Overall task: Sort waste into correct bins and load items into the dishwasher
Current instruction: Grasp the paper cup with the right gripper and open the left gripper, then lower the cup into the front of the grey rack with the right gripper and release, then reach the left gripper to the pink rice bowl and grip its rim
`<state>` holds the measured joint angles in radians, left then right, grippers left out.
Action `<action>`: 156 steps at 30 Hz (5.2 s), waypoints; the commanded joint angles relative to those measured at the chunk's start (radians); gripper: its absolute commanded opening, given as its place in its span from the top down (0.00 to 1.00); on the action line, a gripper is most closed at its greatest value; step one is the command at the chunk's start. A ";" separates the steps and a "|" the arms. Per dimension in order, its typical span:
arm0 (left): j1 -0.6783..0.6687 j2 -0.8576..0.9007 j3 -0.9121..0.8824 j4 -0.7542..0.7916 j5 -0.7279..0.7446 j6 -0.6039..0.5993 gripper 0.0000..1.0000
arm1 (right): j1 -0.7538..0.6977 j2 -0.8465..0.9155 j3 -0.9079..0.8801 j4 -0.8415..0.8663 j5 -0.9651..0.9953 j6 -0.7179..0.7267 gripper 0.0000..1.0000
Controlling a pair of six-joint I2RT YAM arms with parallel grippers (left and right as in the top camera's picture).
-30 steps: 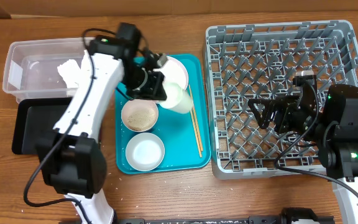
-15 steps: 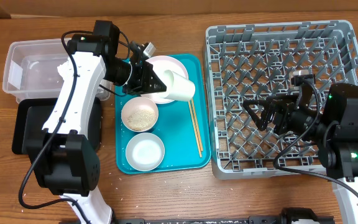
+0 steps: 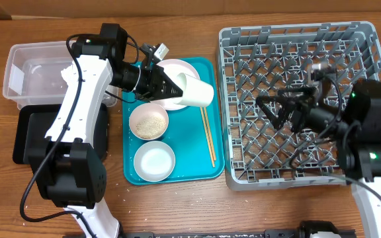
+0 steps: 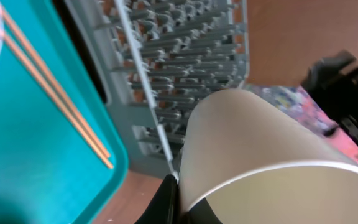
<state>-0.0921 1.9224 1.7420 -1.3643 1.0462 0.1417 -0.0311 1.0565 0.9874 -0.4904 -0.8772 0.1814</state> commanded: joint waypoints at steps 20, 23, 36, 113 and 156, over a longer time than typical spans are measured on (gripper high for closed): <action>-0.008 0.002 0.019 -0.085 0.307 0.148 0.96 | 0.198 0.432 0.022 0.706 -0.337 0.201 0.02; -0.014 0.002 0.019 -0.105 0.331 0.164 0.96 | 0.215 0.445 0.022 0.758 -0.335 0.216 0.02; -0.071 0.002 0.019 -0.093 0.331 0.176 0.96 | 0.274 0.446 0.022 0.811 -0.288 0.227 0.11; -0.023 -0.008 0.203 0.160 -0.714 -0.075 0.37 | 0.532 0.458 0.272 -0.858 0.858 0.468 0.13; -0.320 -0.033 -0.237 0.299 -1.128 -0.772 0.58 | 0.167 0.458 0.585 -0.856 0.830 0.210 0.07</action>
<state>-0.4164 1.9026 1.5345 -1.0824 -0.0792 -0.5701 0.1379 1.5208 1.5513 -1.3537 -0.0425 0.3969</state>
